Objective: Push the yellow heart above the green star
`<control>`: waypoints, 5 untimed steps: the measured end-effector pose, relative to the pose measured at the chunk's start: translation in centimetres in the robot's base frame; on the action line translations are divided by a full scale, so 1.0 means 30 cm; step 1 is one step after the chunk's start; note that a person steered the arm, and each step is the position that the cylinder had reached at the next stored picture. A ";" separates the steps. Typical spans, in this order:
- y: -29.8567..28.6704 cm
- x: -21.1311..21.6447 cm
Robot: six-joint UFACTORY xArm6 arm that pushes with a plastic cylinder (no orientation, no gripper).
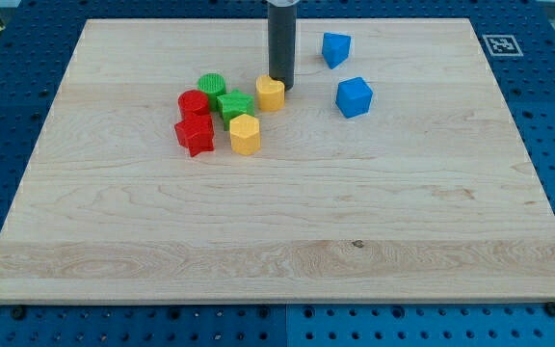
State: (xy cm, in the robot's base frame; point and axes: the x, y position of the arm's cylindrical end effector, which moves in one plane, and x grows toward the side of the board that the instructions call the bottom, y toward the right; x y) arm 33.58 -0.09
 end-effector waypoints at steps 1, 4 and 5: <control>0.080 0.000; 0.070 0.082; 0.016 0.082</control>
